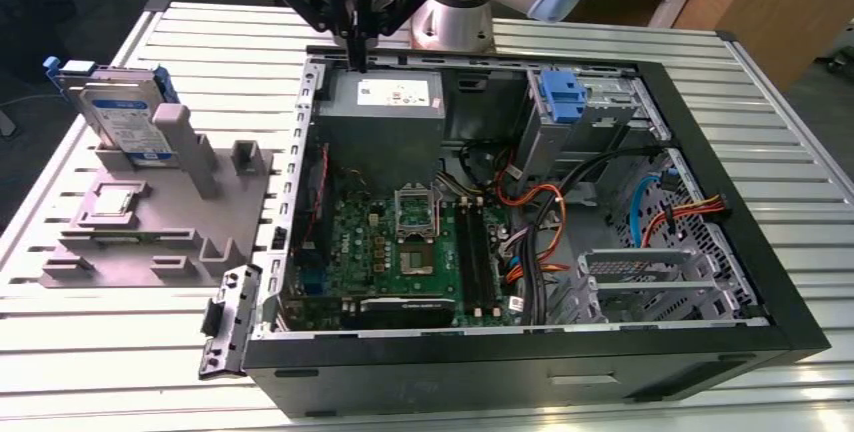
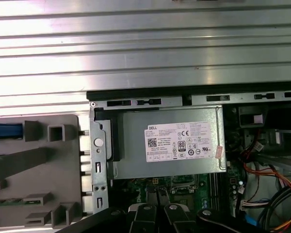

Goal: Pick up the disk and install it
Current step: 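Reach for the disk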

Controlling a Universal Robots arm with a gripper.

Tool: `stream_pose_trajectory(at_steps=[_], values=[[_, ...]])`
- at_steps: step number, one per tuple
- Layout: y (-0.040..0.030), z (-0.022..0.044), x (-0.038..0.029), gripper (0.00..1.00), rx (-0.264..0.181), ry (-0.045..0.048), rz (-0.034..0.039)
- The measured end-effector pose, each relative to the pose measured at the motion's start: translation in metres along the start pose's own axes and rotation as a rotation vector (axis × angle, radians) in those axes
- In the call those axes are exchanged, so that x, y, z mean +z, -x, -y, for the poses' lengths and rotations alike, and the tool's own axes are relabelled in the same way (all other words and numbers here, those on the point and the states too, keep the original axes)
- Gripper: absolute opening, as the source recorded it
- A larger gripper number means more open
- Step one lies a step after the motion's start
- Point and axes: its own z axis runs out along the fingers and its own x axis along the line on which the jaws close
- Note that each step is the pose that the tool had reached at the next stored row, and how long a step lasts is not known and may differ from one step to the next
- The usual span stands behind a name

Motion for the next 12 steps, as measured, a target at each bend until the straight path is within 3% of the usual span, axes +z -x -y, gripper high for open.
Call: stream_pose_trajectory(at_steps=[12], values=[[-0.0027, 0.0002, 0.0000, 0.15, 0.000, 0.0000, 0.0000]])
